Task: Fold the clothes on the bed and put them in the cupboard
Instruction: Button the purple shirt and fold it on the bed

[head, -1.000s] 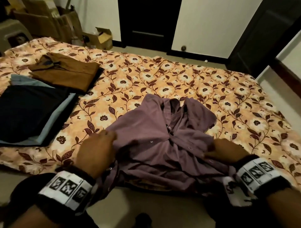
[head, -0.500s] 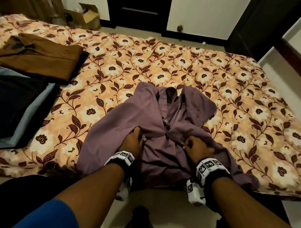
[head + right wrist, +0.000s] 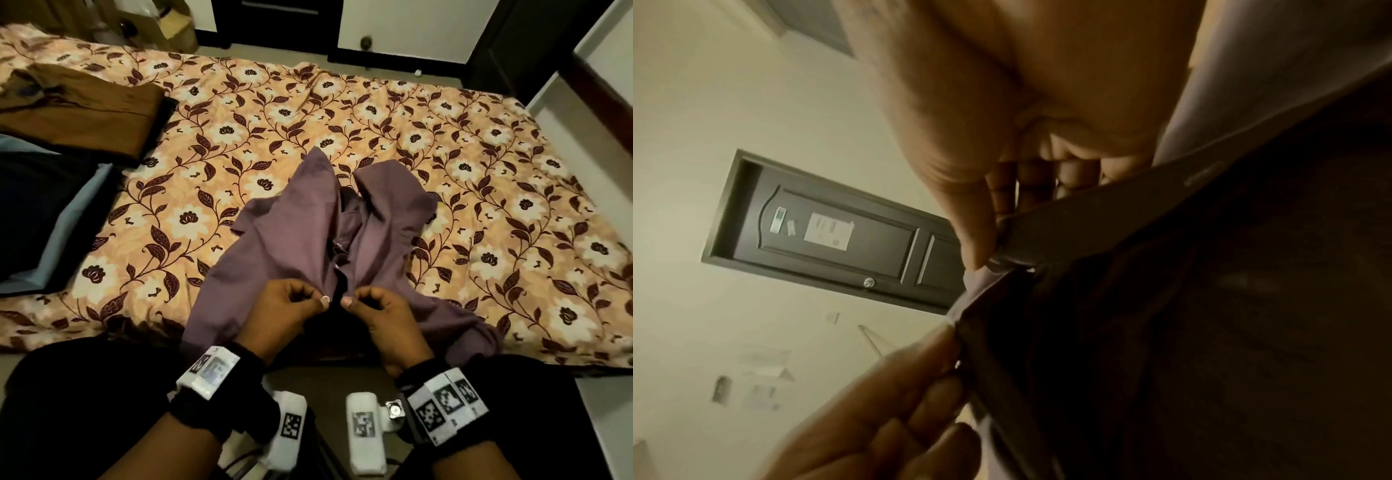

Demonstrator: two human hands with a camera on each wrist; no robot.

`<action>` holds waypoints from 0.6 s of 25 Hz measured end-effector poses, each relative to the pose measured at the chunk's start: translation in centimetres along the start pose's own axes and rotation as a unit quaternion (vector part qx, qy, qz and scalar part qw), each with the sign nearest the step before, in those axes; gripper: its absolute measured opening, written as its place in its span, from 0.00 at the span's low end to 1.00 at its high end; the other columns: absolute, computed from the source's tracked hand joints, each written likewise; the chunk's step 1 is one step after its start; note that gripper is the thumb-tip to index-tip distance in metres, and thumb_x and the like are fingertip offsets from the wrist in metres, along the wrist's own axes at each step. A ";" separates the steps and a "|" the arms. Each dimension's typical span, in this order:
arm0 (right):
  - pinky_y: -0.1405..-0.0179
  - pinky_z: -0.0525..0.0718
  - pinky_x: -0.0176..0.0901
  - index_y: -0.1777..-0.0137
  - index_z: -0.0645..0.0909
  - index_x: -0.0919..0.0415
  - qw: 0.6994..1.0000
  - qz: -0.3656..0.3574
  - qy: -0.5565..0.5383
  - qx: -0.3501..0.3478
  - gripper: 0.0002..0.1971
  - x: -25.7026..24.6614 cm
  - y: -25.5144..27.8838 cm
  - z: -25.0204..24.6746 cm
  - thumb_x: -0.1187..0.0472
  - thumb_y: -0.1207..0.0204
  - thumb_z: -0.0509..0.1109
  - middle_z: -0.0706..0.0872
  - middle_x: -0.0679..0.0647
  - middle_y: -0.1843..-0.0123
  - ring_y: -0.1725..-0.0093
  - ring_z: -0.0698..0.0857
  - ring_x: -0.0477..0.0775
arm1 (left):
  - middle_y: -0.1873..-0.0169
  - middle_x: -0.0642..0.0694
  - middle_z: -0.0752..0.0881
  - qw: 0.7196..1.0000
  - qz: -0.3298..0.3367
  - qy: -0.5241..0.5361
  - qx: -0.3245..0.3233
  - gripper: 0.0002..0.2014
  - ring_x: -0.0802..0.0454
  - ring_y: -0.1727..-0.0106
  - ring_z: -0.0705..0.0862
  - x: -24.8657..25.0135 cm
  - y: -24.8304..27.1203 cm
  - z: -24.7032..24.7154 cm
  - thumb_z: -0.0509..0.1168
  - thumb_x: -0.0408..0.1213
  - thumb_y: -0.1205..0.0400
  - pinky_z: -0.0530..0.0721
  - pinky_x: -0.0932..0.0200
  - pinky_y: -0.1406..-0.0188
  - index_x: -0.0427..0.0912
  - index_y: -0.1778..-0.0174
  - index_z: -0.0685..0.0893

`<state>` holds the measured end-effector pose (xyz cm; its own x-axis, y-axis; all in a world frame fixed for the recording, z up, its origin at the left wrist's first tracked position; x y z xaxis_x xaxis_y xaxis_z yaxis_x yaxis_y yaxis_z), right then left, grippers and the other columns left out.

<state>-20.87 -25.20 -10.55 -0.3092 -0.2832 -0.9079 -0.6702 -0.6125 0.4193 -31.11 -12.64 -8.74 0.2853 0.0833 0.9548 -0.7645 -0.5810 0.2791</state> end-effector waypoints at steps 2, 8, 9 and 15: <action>0.48 0.85 0.55 0.58 0.85 0.62 0.999 -0.033 -0.021 -0.016 0.04 0.5 0.5 1.2 0.69 0.24 0.71 0.89 0.62 0.57 0.56 0.87 0.57 | 0.71 0.40 0.86 1.000 0.015 -0.025 0.004 0.07 0.56 0.74 0.80 -0.1 1.0 0.1 0.71 0.32 0.20 0.78 0.62 0.74 0.32 0.61 0.87; 0.51 0.87 0.44 0.56 0.87 0.60 0.998 -0.052 -0.028 -0.009 0.08 3.0 1.8 1.4 0.72 0.24 0.69 0.91 0.56 0.57 0.55 0.88 0.55 | 0.74 0.44 0.83 0.997 0.023 -0.073 0.016 0.07 0.55 0.75 0.77 -1.7 2.3 1.4 0.70 0.32 0.20 0.77 0.63 0.74 0.38 0.64 0.85; 0.49 0.87 0.47 0.56 0.87 0.60 0.998 -0.050 -0.030 0.003 0.08 3.4 1.9 1.3 0.73 0.24 0.70 0.91 0.57 0.57 0.54 0.89 0.57 | 0.74 0.44 0.83 0.997 0.019 -0.074 0.023 0.08 0.54 0.75 0.78 -2.2 2.5 1.3 0.70 0.32 0.20 0.78 0.62 0.74 0.41 0.65 0.85; 0.39 0.83 0.65 0.51 0.87 0.63 0.998 -0.030 -0.060 0.013 0.06 5.0 1.6 0.9 0.70 0.25 0.72 0.90 0.65 0.50 0.46 0.88 0.68 | 0.75 0.45 0.82 0.998 0.003 -0.042 0.046 0.09 0.52 0.78 0.77 -2.9 3.3 0.9 0.70 0.34 0.20 0.74 0.66 0.83 0.43 0.66 0.84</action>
<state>-24.08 -26.90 -14.39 -0.3452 -0.1550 -0.9256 -0.7068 -0.6060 0.3650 -33.93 -15.59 -10.62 0.3306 0.0131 0.9437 -0.7112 -0.6539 0.2582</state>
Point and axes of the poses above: each hand's wrist, its own y-axis away from the middle knuckle, its own z-axis out of the palm, x = y × z, the point moved 9 cm from there along -y, towards the middle knuckle
